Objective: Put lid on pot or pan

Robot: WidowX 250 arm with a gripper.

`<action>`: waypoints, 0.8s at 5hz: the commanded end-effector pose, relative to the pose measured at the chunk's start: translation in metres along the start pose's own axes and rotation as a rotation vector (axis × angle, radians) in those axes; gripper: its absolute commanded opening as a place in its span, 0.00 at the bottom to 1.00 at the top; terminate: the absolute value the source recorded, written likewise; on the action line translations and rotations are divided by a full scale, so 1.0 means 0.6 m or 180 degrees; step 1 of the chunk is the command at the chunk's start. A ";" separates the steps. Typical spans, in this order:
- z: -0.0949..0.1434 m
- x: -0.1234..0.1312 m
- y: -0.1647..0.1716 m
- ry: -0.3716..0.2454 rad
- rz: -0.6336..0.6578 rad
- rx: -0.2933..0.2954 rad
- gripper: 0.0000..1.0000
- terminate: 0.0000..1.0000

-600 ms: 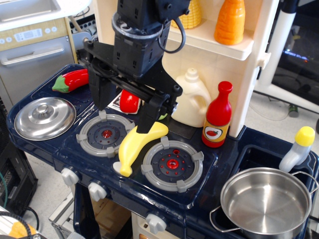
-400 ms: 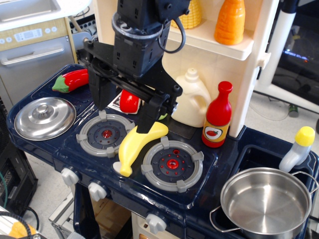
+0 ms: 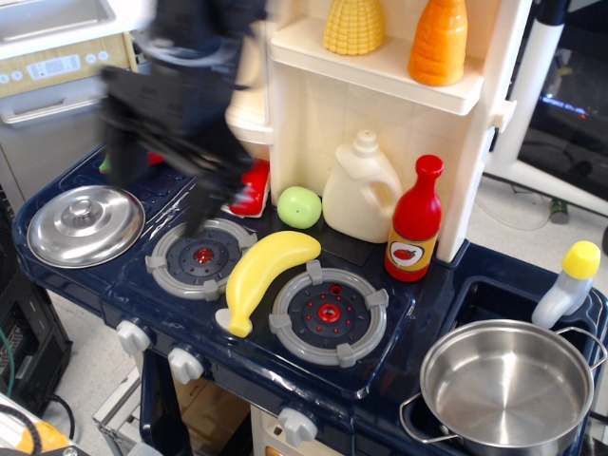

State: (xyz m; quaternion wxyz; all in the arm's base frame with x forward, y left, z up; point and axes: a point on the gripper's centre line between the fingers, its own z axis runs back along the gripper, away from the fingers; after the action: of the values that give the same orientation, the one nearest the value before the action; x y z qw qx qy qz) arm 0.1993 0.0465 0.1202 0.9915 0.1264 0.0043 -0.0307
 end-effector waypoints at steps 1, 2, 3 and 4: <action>-0.063 0.029 0.108 -0.0120 -0.0089 0.0037 1.00 0.00; -0.098 0.048 0.146 -0.0171 -0.0143 0.0069 1.00 0.00; -0.112 0.058 0.158 -0.0223 -0.0108 0.0118 1.00 0.00; -0.126 0.063 0.170 -0.0286 -0.0174 0.0149 1.00 0.00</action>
State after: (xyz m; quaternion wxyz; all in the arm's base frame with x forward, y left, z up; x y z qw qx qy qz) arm 0.2366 0.1583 0.0582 0.9884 0.1360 -0.0265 -0.0630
